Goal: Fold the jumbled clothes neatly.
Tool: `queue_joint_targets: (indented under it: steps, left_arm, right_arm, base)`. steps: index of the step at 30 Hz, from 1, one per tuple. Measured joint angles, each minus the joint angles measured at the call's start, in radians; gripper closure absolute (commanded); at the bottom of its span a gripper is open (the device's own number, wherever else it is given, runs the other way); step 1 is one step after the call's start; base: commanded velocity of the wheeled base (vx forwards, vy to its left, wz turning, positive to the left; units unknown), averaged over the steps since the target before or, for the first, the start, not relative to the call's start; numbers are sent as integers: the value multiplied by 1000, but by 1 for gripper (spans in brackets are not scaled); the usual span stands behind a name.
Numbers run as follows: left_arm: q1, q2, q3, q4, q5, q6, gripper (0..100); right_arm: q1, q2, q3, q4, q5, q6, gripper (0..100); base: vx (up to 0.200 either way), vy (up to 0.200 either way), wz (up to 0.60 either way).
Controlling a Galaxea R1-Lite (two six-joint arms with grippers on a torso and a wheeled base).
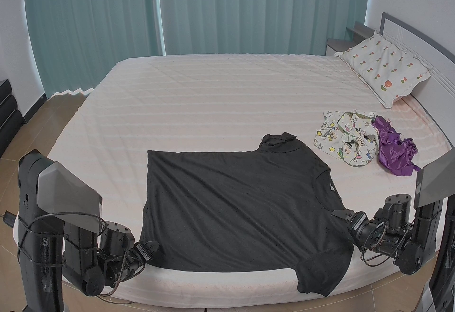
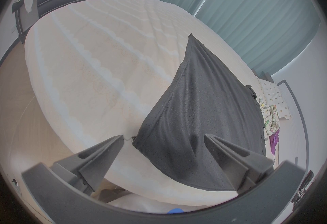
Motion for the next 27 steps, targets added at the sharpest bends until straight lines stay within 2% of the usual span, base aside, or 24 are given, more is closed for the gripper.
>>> queue_joint_targets:
  steps: [1, 8, 15, 18, 23, 27]
  left_arm:
    - [0, 3, -5, 0, 0, 4, 100]
    - [-1, 13, 11, 0, 15, 27, 100]
    - [-3, 14, 94, 0, 28, 48, 100]
    - [-3, 14, 124, 0, 28, 66, 100]
    - [-5, 12, 138, 20, 27, 80, 100]
    - [-13, -1, 140, 93, 23, 87, 100]
  right_arm:
    - [1, 1, 0, 0, 0, 0, 0]
    - [1, 5, 4, 0, 0, -3, 0]
    - [0, 7, 16, 0, 1, -25, 0]
    - [-3, 9, 27, 0, 2, -76, 0]
    - [-11, 18, 48, 0, 3, -263, 0]
    - [-33, 35, 54, 2, 6, -358, 0]
  base:
    - [0, 0, 0]
    - [0, 0, 0]
    - [0, 0, 0]
    - [0, 0, 0]
    - [0, 0, 0]
    - [0, 0, 0]
